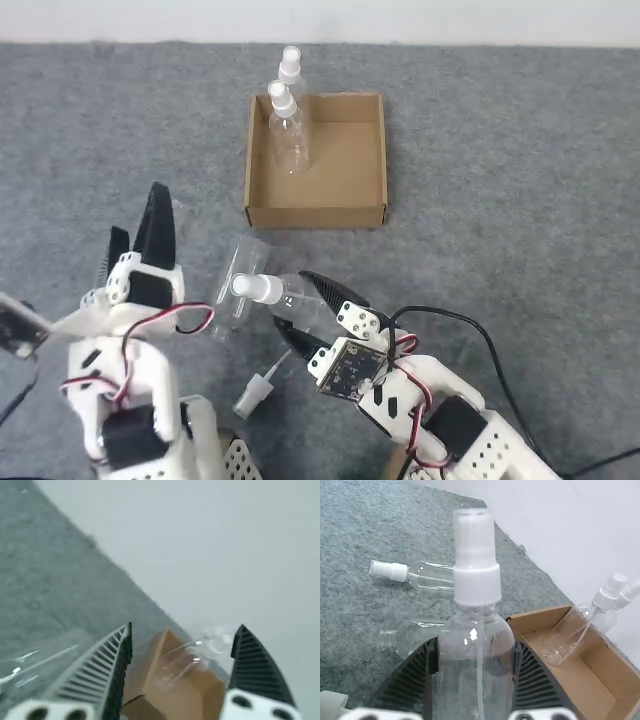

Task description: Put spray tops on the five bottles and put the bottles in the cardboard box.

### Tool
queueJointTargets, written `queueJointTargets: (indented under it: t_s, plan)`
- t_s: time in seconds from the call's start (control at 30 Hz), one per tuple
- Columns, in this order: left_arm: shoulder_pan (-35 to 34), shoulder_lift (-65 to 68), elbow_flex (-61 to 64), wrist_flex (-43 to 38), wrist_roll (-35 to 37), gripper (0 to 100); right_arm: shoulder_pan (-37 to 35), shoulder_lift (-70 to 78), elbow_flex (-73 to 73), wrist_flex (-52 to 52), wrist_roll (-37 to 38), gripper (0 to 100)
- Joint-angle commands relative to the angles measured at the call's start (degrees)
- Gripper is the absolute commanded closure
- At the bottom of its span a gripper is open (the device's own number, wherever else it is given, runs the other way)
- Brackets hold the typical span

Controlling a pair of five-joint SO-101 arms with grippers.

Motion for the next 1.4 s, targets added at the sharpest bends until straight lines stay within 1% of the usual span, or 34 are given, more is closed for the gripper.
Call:
queueJointTargets:
  t_s: [0.0,0.1,0.2,0.3,0.37,0.6,1.03,1.37]
  plan:
    - [-3.5,-0.9,2.2,0.0,0.8,70,-0.3,-1.8,1.0,-0.6,-0.4,98.5]
    - [-5.9,-0.9,4.3,0.2,0.8,70,0.0,-1.8,1.0,-0.7,-0.4,98.5]
    - [-6.1,-0.9,6.6,-0.3,0.6,70,2.2,-1.8,0.5,-0.9,-0.4,98.5]
    - [-6.3,-0.9,7.0,-0.2,-1.5,70,4.0,-1.8,0.3,-1.5,-0.5,98.5]
    - [-6.3,-0.9,7.2,-0.2,-1.8,70,4.1,-1.8,0.3,-2.4,-0.7,98.5]
    - [-6.1,-0.9,7.2,-0.1,-1.9,70,4.3,-1.8,-3.4,-2.1,-6.2,98.6]
    - [-6.1,-0.9,7.3,0.1,-2.0,70,4.4,-1.7,-15.2,-2.1,-6.2,98.6]
    - [-6.1,-0.9,7.3,0.1,-2.0,70,4.0,-1.7,-20.0,-2.6,-6.6,98.3]
